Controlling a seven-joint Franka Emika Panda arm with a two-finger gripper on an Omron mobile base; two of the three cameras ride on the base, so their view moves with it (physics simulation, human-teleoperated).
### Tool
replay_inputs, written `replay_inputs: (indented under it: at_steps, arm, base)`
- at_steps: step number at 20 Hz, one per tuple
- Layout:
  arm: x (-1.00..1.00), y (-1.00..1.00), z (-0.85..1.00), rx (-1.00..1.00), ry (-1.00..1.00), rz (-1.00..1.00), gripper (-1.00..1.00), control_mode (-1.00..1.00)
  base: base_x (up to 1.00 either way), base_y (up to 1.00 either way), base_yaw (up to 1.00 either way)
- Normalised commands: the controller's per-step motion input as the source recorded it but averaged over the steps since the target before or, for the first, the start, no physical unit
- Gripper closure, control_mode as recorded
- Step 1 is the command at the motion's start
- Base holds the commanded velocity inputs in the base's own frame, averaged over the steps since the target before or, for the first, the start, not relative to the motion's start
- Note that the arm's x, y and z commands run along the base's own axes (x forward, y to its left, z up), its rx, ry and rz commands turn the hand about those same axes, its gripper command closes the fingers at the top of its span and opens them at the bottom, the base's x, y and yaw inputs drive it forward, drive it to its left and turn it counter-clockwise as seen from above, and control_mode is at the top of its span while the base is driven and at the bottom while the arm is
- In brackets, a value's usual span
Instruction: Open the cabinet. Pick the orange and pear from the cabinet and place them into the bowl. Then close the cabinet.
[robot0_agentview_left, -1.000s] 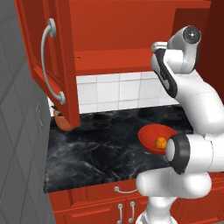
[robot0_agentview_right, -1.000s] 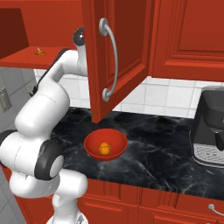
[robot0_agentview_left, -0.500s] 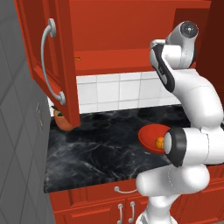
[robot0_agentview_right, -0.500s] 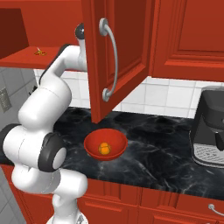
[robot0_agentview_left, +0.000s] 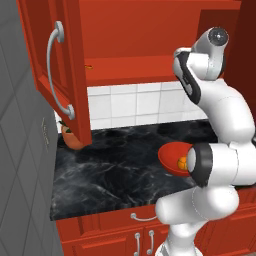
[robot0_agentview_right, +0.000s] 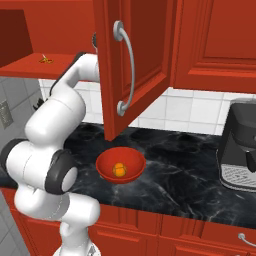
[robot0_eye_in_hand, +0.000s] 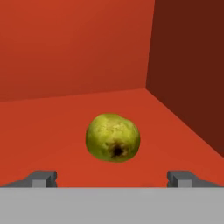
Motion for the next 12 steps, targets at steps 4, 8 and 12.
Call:
replay_inputs:
  at_steps: [4,8,12]
  arm:
    - [0.2,-0.02,-0.07,0.0,0.0,0.0,-1.0,-1.0]
    - [0.27,0.0,-0.14,-0.02,0.0,0.0,-1.0,-1.0]
    - [0.27,0.0,-0.27,-0.05,0.0,0.0,-1.0,-1.0]
  base:
    - [0.0,0.0,0.0]
    - [0.0,0.0,0.0]
    - [0.0,0.0,0.0]
